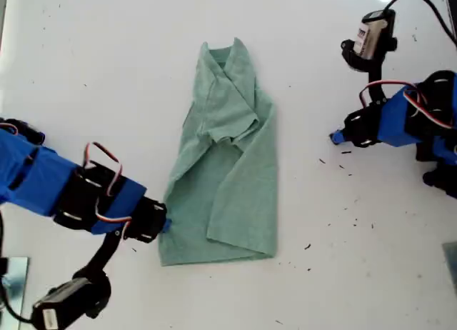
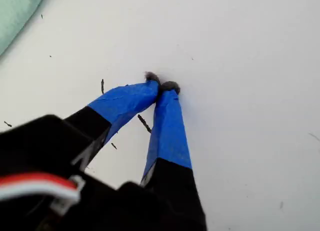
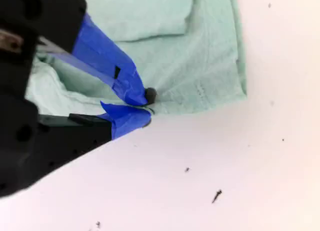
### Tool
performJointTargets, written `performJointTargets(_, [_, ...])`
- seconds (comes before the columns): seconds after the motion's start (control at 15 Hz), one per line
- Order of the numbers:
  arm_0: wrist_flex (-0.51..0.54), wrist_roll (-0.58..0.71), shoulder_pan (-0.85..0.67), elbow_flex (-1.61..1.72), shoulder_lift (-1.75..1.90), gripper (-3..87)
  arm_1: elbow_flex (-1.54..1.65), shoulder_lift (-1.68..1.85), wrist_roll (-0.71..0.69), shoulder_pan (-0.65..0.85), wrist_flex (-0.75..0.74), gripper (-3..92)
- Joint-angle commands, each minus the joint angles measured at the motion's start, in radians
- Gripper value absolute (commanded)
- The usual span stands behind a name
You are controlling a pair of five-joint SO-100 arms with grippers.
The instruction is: Fold t shirt
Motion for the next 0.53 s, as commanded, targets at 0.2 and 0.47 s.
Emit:
performJointTargets(0.2, [0.153,0.041,-0.038,-0.141,0.221,-0.3,0.021,0.034,0.006,0.018,-0.003,2.5])
performJointTargets(0.47, [0.227,0.209,-0.060,-0.788,-0.314,-0.3,0.023,0.034,0.011,0.020,-0.005,2.5])
